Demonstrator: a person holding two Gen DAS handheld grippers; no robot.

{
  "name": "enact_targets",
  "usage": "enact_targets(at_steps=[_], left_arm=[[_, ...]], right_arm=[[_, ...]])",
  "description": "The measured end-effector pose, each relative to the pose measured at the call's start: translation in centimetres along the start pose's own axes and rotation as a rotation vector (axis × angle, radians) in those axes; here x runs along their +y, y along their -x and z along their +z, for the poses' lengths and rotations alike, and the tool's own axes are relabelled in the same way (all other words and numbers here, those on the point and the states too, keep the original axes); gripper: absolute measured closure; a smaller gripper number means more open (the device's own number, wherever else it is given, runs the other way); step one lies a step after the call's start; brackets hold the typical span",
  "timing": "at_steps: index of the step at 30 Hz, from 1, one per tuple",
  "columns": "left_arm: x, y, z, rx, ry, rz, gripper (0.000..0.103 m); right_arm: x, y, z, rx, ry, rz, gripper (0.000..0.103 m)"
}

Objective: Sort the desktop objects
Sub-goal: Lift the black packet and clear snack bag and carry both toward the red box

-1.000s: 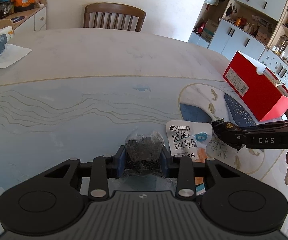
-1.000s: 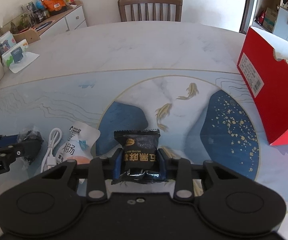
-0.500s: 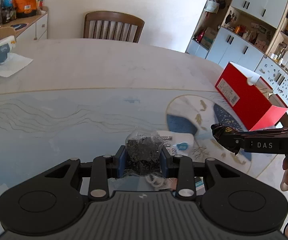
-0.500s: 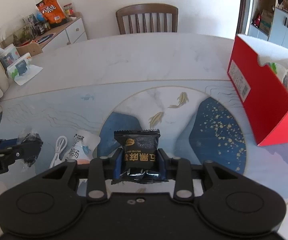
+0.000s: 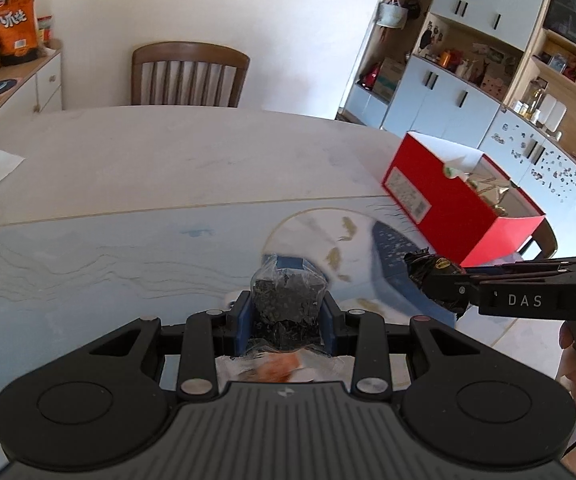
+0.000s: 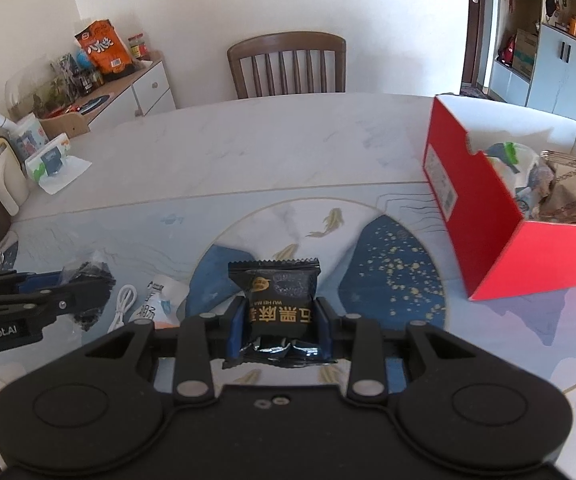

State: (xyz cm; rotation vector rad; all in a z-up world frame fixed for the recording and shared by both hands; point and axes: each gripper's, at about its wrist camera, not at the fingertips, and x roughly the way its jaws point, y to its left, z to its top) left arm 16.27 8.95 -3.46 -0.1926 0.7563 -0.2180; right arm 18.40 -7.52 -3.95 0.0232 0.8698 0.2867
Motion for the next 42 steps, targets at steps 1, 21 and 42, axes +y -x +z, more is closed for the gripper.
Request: enact_targets(at_steps=[1, 21, 42], left_arm=[[-0.5, -0.1, 0.1, 0.0, -0.003, -0.002, 0.07], [-10.7, -2.9, 3.2, -0.013, -0.056, -0.081, 0.07], [-21.7, -8.0, 8.3, -0.022, -0.126, -0.158, 0.07]], right_arm=[[-0.2, 0.2, 0.0, 0.0, -0.003, 0.002, 0.069], [-7.9, 4.7, 1.3, -0.038, -0.001, 0.001, 0.069], [-19.1, 7.7, 4.4, -0.082, -0.013, -0.013, 0.068]])
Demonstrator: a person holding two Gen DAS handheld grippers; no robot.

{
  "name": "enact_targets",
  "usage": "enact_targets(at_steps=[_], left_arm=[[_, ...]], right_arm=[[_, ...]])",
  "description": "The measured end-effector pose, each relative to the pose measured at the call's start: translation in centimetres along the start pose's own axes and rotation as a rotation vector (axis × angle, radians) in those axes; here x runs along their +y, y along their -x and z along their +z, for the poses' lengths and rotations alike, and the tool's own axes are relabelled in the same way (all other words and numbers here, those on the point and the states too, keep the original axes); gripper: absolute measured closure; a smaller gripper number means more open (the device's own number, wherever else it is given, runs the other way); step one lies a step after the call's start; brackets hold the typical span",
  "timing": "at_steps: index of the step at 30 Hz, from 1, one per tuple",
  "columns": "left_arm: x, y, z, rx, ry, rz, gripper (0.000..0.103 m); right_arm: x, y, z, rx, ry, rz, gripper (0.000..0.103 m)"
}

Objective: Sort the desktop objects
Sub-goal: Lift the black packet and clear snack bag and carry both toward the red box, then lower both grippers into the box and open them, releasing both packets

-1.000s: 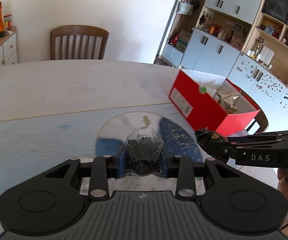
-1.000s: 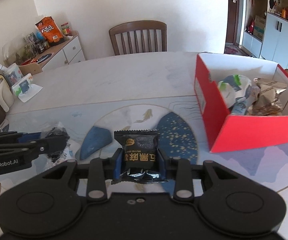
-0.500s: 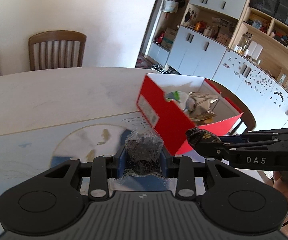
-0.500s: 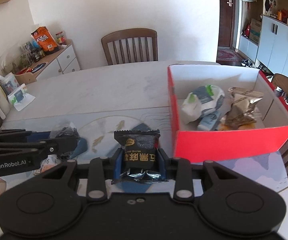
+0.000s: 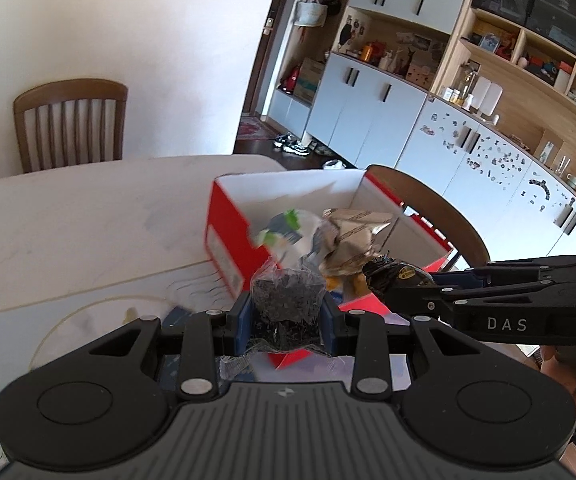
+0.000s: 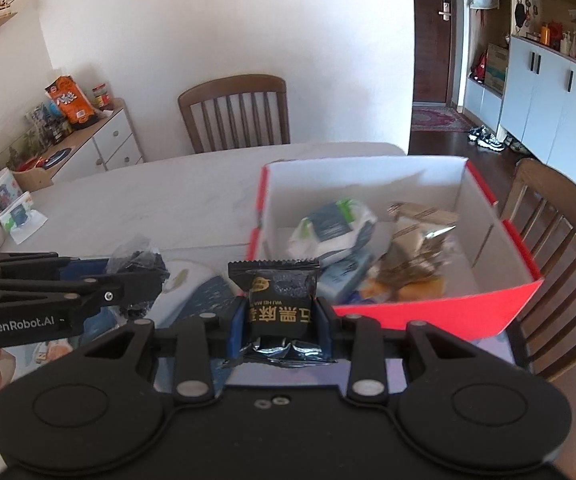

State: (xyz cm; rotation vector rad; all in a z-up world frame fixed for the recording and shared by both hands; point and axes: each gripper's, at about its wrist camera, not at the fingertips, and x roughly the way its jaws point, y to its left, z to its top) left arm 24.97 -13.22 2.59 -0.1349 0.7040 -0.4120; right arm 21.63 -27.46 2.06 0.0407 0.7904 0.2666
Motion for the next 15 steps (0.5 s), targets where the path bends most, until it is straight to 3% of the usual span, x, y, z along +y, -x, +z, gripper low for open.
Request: enact_targets(at_steps=[15], left_arm=[[-4.2, -5.3, 4.1, 0.026, -0.05, -0.023, 0.07]], right_arm=[[-6.2, -0.3, 2.4, -0.016, 0.003, -0.02, 0.068]])
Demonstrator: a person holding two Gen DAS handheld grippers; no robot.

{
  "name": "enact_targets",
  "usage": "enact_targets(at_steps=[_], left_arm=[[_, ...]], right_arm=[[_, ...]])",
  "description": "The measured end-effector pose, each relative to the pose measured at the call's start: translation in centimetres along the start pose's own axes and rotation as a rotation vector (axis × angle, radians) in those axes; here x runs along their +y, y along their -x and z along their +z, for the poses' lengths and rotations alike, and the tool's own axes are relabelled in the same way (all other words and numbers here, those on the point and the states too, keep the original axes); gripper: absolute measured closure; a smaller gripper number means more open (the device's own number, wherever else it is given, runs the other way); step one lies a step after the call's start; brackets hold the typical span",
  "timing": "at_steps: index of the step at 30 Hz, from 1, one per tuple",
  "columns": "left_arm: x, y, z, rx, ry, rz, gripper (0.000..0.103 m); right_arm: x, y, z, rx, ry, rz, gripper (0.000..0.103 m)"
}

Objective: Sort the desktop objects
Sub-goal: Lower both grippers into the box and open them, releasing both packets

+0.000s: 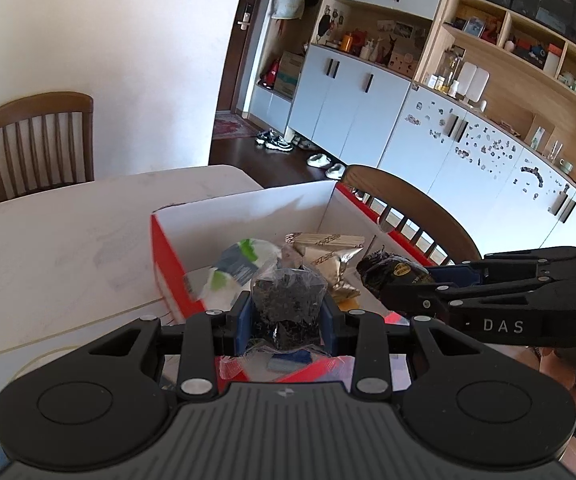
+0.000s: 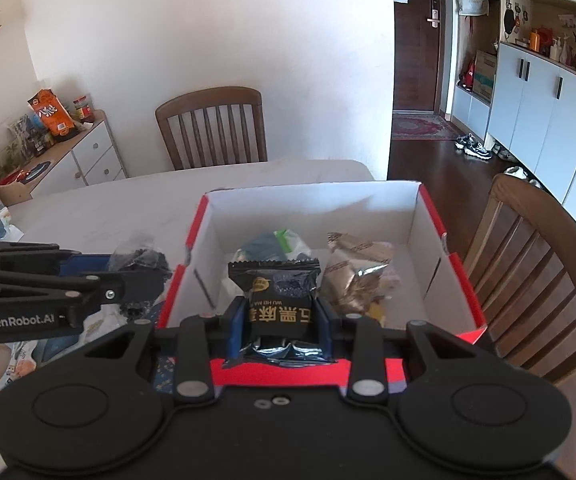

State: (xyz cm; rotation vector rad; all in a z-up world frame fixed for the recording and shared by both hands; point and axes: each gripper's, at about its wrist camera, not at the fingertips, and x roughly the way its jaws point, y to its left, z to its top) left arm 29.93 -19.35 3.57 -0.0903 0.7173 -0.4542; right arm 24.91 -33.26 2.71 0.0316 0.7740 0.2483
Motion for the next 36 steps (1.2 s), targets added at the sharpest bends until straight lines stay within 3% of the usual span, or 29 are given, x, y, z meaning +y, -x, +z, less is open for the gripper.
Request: enact_targets(at_steps=[16, 28, 36], left_arm=[[-0.4, -8.0, 4.9, 0.067, -0.005, 0.032, 0.07], [1.6, -13.5, 5.7, 0.179, 0.008, 0.074, 0.07], [1.5, -15.8, 5.6, 0.244, -0.022, 0.099, 0.07]], right_arm=[[-3.0, -4.1, 1.8, 0.041, 0.05, 0.006, 0.068], [-2.7, -7.9, 1.5, 0.12, 0.104, 0.074, 0.069], [-2.6, -10.2, 1.0, 0.171, 0.157, 0.075, 0.069]])
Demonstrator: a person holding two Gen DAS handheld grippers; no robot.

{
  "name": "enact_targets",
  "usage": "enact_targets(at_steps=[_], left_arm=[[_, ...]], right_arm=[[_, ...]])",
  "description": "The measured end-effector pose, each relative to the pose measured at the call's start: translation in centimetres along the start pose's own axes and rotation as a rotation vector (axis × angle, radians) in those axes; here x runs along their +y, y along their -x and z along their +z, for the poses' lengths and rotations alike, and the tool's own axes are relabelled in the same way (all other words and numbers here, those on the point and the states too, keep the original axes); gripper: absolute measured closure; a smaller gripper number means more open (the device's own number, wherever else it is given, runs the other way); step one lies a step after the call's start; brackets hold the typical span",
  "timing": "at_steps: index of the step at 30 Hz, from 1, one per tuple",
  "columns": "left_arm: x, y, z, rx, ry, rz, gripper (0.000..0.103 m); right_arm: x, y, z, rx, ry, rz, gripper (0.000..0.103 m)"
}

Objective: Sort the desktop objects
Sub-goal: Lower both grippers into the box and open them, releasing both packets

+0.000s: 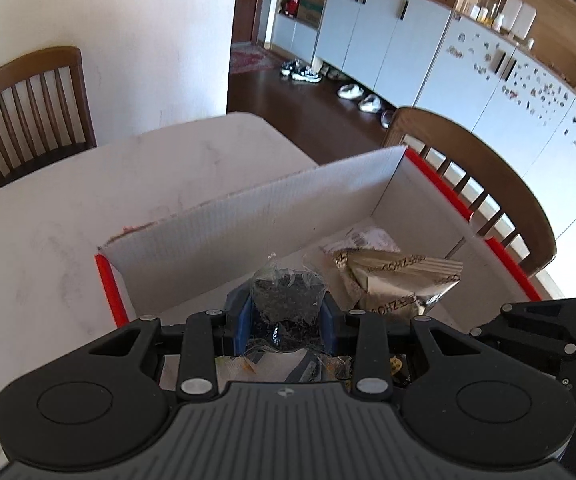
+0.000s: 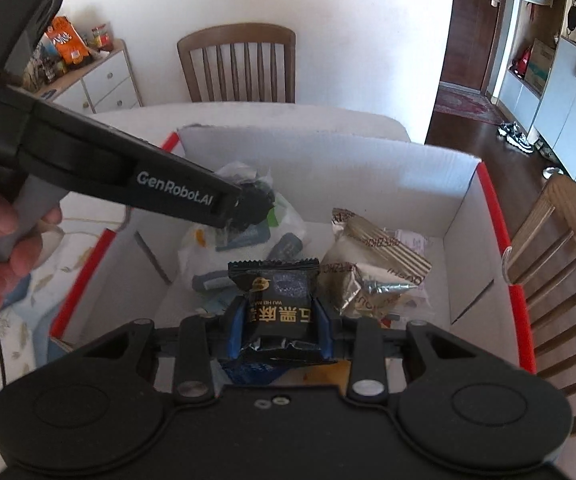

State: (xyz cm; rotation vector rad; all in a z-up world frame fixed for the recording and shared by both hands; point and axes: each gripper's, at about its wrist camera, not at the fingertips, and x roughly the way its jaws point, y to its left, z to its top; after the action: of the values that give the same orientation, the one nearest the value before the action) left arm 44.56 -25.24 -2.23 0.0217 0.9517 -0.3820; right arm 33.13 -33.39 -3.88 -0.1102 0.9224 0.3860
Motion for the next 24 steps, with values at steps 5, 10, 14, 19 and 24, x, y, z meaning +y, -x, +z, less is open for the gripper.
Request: enact_targets(at_steps=[5, 10, 14, 19, 24], left_arm=[[-0.4, -1.1, -0.6, 0.034, -0.019, 0.008, 0.07], [-0.5, -1.5, -0.7, 0.048, -0.023, 0.011, 0.069], [-0.4, -1.8, -0.7, 0.065, -0.023, 0.018, 0.069], [-0.4, -2.0, -0.9, 0.078, -0.011, 0.02, 0.068], [-0.6, -2.2, -1.1, 0.089, -0.007, 0.018, 0.066]], right_arm=[[0.0, -0.8, -0.3, 0.024, 0.026, 0.025, 0.069], [0.0, -1.5, -0.5, 0.044, 0.029, 0.035, 0.069], [-0.1, -1.9, -0.9, 0.064, 0.03, 0.04, 0.069], [-0.2, -1.9, -1.1, 0.074, 0.02, 0.048, 0.067], [-0.7, -1.7, -1.1, 0.072, 0.009, 0.054, 0.065]])
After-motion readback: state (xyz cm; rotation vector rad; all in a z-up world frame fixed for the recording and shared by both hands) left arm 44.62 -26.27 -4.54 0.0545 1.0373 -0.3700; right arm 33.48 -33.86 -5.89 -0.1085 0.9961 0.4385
